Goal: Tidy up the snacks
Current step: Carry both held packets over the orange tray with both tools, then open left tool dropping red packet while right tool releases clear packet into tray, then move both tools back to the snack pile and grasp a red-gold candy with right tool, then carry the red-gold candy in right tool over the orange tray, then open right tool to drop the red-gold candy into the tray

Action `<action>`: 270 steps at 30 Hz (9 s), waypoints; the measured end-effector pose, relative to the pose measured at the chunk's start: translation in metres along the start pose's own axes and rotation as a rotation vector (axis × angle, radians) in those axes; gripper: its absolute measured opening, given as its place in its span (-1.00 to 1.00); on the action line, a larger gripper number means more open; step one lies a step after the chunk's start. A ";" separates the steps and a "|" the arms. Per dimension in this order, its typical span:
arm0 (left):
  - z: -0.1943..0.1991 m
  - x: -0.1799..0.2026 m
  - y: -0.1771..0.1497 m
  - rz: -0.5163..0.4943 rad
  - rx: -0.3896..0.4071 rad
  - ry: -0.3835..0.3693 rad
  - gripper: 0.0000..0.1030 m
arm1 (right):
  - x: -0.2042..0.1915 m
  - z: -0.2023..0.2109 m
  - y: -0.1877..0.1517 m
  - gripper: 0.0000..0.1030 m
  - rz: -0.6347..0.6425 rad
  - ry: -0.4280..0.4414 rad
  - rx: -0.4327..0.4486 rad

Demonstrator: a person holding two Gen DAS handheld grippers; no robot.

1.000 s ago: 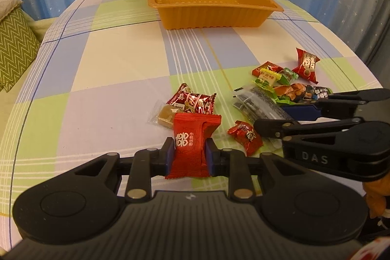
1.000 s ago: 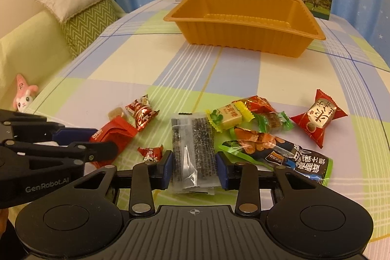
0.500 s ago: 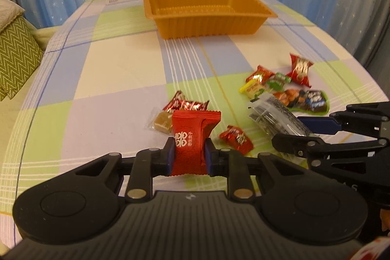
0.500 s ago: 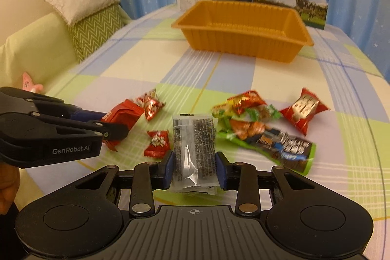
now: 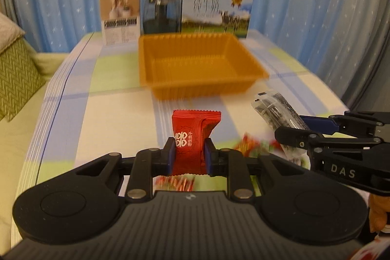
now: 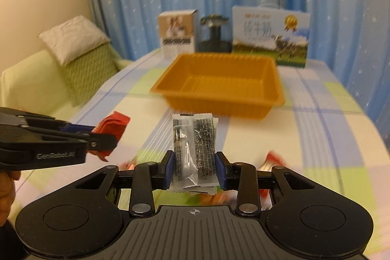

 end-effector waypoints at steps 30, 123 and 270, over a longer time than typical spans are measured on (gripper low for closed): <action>-0.134 -0.041 0.137 0.090 0.036 0.001 -0.57 | 0.083 -0.142 0.126 -0.30 -0.144 -0.068 0.006; -0.041 -0.026 0.051 0.073 0.079 0.118 -0.11 | 0.046 -0.045 0.069 0.20 -0.146 -0.124 0.033; -0.117 -0.047 0.140 0.058 0.070 0.018 -0.24 | 0.078 -0.123 0.136 -0.64 -0.182 0.008 0.037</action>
Point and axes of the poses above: each gripper's, at about its wrist camera, not at the fingertips, and z roughly against the way its jaws point, x to its right, y to its top, the point moved 2 cm from there along -z, roughly the way its jaws point, and after that the axes turned 15 degrees about -x, right-handed, at the moved point
